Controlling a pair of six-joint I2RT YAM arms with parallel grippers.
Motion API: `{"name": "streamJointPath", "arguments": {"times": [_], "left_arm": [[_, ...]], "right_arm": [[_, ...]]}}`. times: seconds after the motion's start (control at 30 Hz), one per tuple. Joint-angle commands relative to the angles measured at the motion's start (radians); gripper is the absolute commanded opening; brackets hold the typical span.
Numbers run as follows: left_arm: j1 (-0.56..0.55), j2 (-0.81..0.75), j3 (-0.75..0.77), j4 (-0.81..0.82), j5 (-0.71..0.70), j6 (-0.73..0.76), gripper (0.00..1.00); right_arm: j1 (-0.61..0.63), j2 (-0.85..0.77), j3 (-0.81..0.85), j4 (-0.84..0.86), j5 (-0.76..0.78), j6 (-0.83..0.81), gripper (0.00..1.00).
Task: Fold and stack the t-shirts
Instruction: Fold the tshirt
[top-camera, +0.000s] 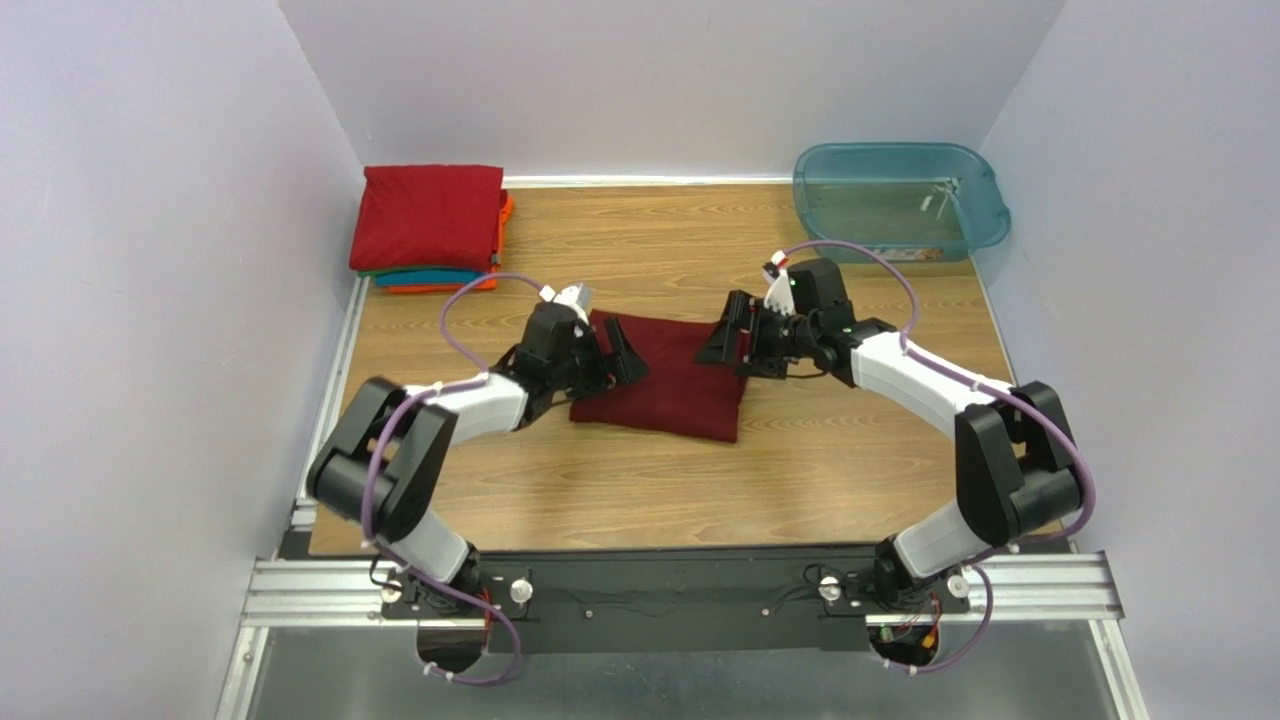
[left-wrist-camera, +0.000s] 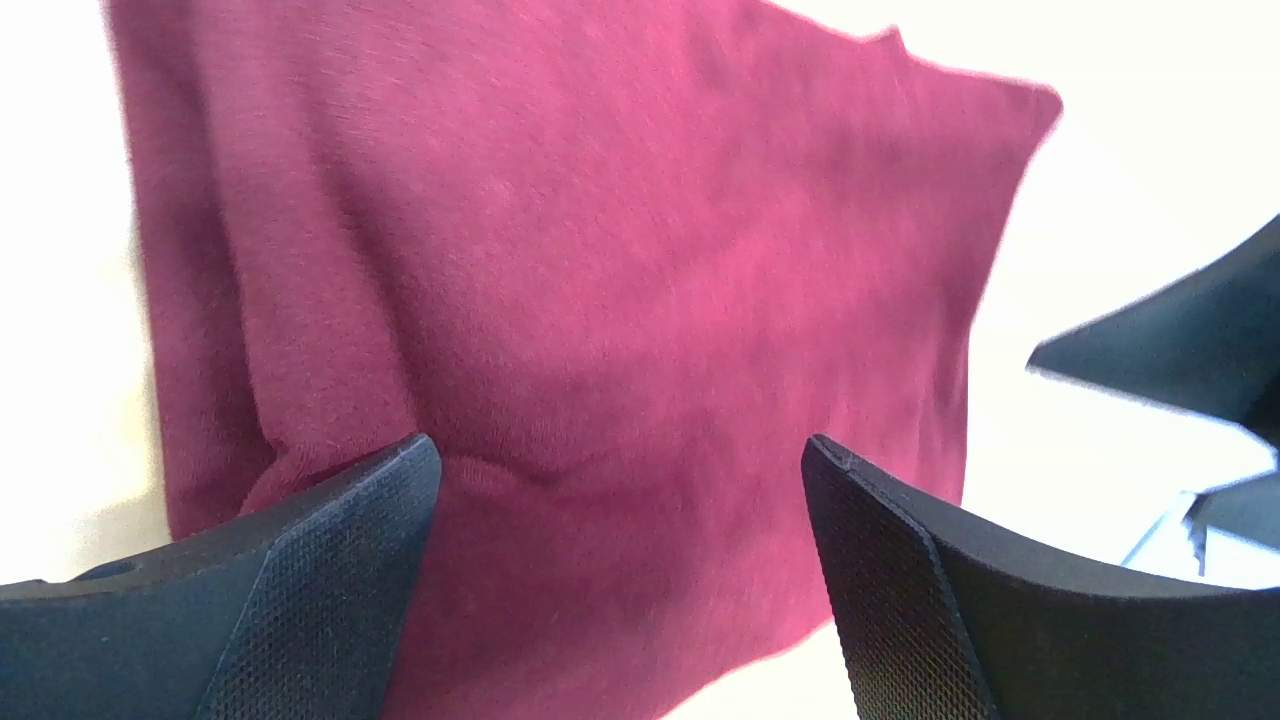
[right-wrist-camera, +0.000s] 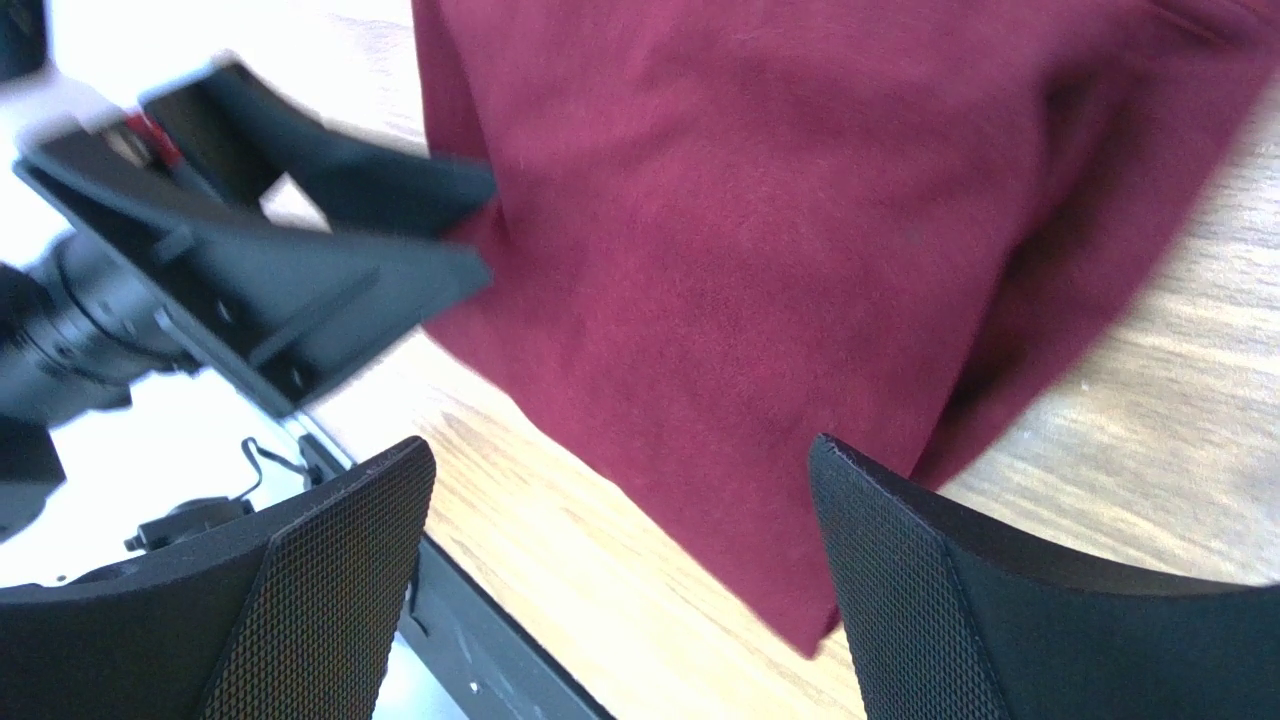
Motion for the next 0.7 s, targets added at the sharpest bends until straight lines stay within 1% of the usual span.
{"name": "streamJointPath", "arguments": {"times": [0.0, 0.03, 0.07, 0.1, 0.13, 0.17, 0.23, 0.27, 0.3, 0.33, 0.37, 0.47, 0.57, 0.67], "left_arm": [[-0.033, -0.132, -0.098, -0.093, -0.053, -0.069, 0.98], [-0.053, -0.213, -0.101, -0.128, -0.07, -0.072, 0.98], [-0.064, -0.257, -0.097, -0.153, -0.125, -0.076, 0.98], [-0.085, -0.34, -0.091, -0.217, -0.16, -0.077, 0.98], [-0.092, -0.379, -0.073, -0.251, -0.224, -0.066, 0.98], [-0.093, -0.413, -0.065, -0.321, -0.232, -0.063, 0.98], [-0.092, -0.505, -0.045, -0.397, -0.326, -0.066, 0.98], [-0.09, -0.557, -0.037, -0.452, -0.437, -0.075, 0.98], [-0.09, -0.558, -0.037, -0.472, -0.438, -0.084, 0.98], [-0.09, -0.6, -0.037, -0.487, -0.473, -0.092, 0.98], [-0.087, -0.62, -0.051, -0.497, -0.525, -0.098, 0.98], [-0.078, -0.668, -0.092, -0.485, -0.573, -0.09, 0.98], [-0.07, -0.668, -0.123, -0.445, -0.579, -0.11, 0.98], [-0.069, -0.616, -0.135, -0.393, -0.542, -0.115, 0.98]], "right_arm": [[-0.001, -0.081, -0.012, -0.011, -0.024, -0.037, 1.0], [-0.002, -0.103, -0.002, -0.023, -0.016, -0.048, 1.0], [-0.002, -0.127, 0.005, -0.052, -0.007, -0.059, 1.0], [-0.002, -0.184, 0.006, -0.065, 0.027, -0.082, 1.0], [-0.002, -0.214, 0.008, -0.094, 0.053, -0.103, 1.0], [-0.002, -0.285, 0.008, -0.109, 0.122, -0.111, 1.0], [-0.004, -0.354, 0.003, -0.137, 0.218, -0.12, 1.0], [-0.004, -0.429, -0.017, -0.158, 0.327, -0.117, 1.0], [-0.004, -0.43, -0.017, -0.159, 0.385, -0.114, 1.0], [-0.004, -0.502, -0.035, -0.162, 0.435, -0.105, 1.0], [-0.004, -0.537, -0.069, -0.165, 0.529, -0.088, 1.0], [-0.005, -0.641, -0.135, -0.165, 0.625, -0.086, 1.0], [-0.005, -0.701, -0.162, -0.166, 0.63, -0.105, 1.0], [-0.005, -0.724, -0.184, -0.172, 0.622, -0.126, 1.0]]}}
